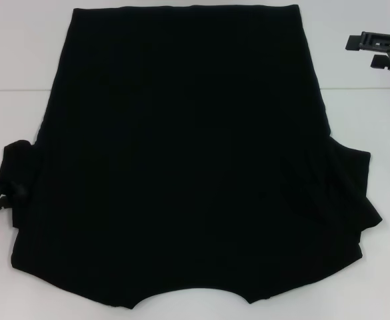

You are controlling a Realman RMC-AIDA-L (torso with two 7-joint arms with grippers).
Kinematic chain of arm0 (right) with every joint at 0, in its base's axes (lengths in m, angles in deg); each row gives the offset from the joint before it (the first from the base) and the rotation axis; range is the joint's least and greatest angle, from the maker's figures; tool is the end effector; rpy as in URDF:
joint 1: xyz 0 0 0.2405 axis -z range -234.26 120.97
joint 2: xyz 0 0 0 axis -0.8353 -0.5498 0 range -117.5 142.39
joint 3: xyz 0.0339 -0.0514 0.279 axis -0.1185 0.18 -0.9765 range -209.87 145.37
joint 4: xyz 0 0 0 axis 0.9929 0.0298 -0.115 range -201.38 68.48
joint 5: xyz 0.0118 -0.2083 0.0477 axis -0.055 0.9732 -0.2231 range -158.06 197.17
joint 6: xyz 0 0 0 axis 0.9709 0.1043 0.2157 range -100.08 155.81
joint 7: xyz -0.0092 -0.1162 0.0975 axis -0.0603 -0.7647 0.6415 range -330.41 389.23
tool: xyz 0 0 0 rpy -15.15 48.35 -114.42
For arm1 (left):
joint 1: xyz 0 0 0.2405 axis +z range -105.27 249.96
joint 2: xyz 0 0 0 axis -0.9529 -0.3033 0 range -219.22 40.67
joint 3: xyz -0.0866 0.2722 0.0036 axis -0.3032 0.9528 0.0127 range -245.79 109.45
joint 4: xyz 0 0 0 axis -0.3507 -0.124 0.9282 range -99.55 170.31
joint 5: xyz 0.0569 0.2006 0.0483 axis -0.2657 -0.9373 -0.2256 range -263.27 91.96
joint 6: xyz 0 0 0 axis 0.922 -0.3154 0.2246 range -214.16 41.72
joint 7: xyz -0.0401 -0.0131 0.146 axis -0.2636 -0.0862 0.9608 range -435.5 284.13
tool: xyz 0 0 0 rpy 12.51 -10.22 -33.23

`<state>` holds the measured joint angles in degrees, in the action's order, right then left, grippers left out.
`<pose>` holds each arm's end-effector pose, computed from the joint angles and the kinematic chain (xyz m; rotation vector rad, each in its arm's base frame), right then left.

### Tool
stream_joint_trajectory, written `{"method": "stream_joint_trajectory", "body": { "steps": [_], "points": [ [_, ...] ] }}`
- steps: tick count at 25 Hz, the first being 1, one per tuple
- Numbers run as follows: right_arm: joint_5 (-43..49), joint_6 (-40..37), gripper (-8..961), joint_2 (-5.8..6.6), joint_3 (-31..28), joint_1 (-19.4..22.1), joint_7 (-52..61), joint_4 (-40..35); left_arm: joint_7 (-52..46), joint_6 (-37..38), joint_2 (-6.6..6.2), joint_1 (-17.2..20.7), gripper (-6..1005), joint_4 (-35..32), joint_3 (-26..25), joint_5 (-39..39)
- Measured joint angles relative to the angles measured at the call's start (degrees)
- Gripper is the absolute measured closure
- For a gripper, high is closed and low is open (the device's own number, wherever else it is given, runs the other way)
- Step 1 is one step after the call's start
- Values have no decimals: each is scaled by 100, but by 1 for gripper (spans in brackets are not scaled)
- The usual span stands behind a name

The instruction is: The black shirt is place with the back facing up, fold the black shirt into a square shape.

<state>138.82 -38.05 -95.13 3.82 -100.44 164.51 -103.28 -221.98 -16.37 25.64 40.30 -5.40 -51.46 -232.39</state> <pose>0.2676 0.4829 0.0930 -2.0128 1.4844 0.7321 -0.4025 0.3689 0.0546 -1.5580 -1.9944 -0.4747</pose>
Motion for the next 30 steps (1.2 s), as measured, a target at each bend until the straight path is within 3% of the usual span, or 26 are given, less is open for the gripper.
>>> {"method": "stream_joint_trajectory", "body": {
  "steps": [12, 17, 30],
  "points": [
    [0, 0, 12, -10, -49, 23, -1, -5, 18, -27, -2, -27, 836, -35, 146, -31],
    [0, 0, 12, -9, -48, 25, -1, -8, 183, -67, -17, -16, 983, -99, 144, -31],
    [1, -47, 12, 11, -196, 81, 6, -21, 204, -193, -188, 17, 979, -703, -129, -422]
  ]
}}
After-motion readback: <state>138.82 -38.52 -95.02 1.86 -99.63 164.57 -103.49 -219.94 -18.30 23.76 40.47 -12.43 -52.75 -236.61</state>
